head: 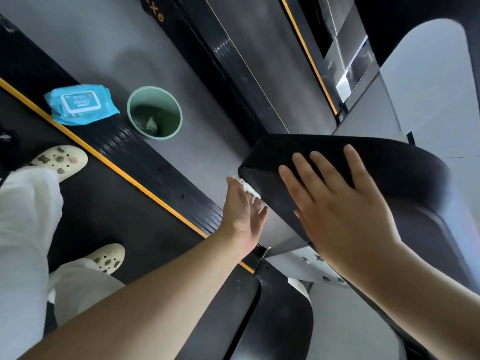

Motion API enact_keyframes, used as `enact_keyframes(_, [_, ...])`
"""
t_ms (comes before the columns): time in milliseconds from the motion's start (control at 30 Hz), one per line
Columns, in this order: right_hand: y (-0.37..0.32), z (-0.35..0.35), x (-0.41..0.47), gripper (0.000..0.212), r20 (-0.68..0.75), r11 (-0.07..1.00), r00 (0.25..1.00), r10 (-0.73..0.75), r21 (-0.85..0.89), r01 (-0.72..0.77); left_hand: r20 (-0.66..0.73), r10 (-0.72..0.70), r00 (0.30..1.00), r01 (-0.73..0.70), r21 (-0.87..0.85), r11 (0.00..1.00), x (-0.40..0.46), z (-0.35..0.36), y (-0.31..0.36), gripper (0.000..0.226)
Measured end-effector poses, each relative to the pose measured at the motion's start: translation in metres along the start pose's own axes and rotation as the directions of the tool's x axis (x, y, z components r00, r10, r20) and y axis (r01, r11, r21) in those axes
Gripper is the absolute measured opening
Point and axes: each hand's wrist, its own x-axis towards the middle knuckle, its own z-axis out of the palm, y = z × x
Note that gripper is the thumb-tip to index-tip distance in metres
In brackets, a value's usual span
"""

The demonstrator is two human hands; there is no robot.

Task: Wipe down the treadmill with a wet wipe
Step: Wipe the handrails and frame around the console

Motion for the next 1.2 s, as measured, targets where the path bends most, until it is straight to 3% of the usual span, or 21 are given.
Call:
enact_keyframes(133, [-0.001, 0.003, -0.008, 0.073, -0.003, 0.996, 1.000, 0.000, -0.089, 0.000, 0.012, -0.009, 1.000, 0.008, 0.076, 0.997, 0.001, -0.003, -0.003, 0.065])
enact_keyframes(267, [0.002, 0.018, -0.023, 0.055, -0.061, 0.974, 0.998, -0.024, -0.227, 0.009, 0.022, 0.018, 1.000, -0.019, 0.046, 0.999, 0.007, -0.009, -0.001, 0.070])
enact_keyframes(400, [0.010, 0.028, -0.032, 0.056, -0.054, 0.941, 0.996, -0.071, -0.334, 0.049, 0.025, 0.051, 0.998, -0.053, 0.088, 0.995, 0.004, -0.003, -0.011, 0.064])
enact_keyframes(733, [0.021, 0.026, -0.036, 0.059, -0.059, 0.925, 0.987, -0.149, -0.360, 0.118, 0.000, -0.146, 0.989, 0.146, 0.065, 0.987, -0.004, 0.008, -0.022, 0.070])
enact_keyframes(967, [0.040, 0.038, -0.058, 0.059, -0.102, 0.901, 0.962, -0.252, -0.388, 0.194, -0.091, -0.014, 0.996, 0.009, -0.054, 0.999, 0.000, 0.008, -0.030, 0.068])
enact_keyframes(1200, [0.059, 0.071, -0.094, 0.052, -0.239, 0.909, 0.930, -0.280, -0.377, 0.177, -0.023, 0.218, 0.976, -0.219, -0.111, 0.969, 0.026, -0.006, -0.077, 0.073])
